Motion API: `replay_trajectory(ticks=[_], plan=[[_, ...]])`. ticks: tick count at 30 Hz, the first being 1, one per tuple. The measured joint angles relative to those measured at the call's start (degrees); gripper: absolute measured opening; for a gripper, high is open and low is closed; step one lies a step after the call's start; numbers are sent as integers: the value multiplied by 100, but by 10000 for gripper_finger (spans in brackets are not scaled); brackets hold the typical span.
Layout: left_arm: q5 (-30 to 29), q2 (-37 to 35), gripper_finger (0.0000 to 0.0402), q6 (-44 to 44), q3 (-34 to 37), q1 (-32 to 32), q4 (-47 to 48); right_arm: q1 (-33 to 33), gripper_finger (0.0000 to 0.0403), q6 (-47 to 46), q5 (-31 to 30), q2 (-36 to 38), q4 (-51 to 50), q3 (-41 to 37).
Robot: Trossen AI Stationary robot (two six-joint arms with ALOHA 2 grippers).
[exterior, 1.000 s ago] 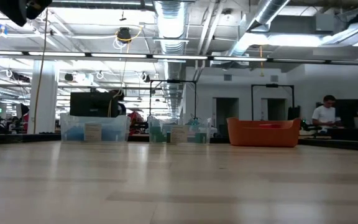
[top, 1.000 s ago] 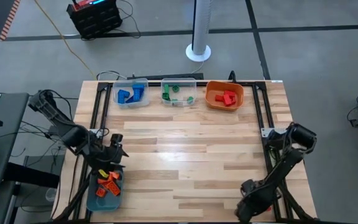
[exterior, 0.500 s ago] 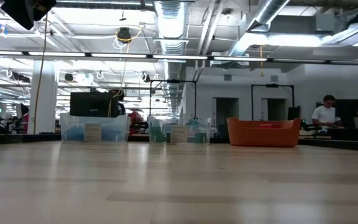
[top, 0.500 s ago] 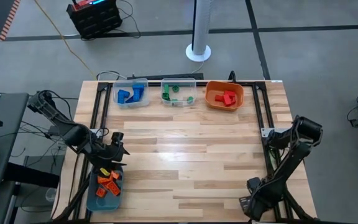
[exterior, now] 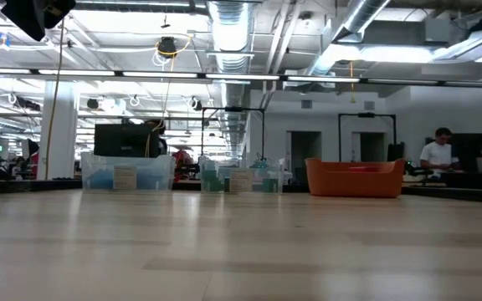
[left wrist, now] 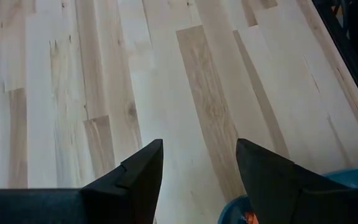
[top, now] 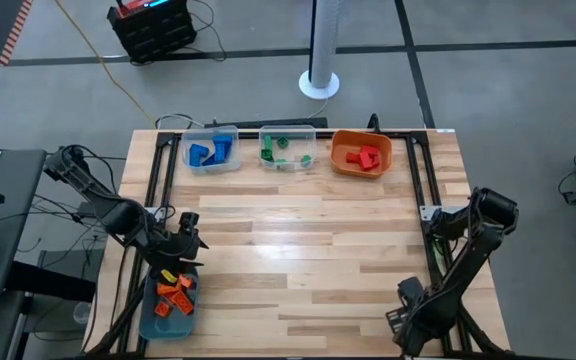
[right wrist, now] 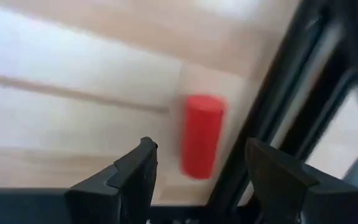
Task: Sort blocks
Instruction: Put the red block into the orange bin
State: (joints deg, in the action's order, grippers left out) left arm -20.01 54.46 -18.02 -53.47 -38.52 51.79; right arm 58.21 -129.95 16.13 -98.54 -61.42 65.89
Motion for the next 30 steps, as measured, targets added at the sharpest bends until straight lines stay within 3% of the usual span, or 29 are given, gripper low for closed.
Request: replay_trajectory(ticks=[3,9,20,30], plan=[[25,0,196,-3,0,0,11,-8,255,18,-84,2,-309,194],[50,0,196,-6,0,0,17,-19,255,-24,-113,-13,-19,206],[177,0,196,-15,0,0,24,-140,255,-144,-589,-18,1348,-521],[177,0,196,-20,0,0,47,-533,254,585,-475,-349,1525,-728]])
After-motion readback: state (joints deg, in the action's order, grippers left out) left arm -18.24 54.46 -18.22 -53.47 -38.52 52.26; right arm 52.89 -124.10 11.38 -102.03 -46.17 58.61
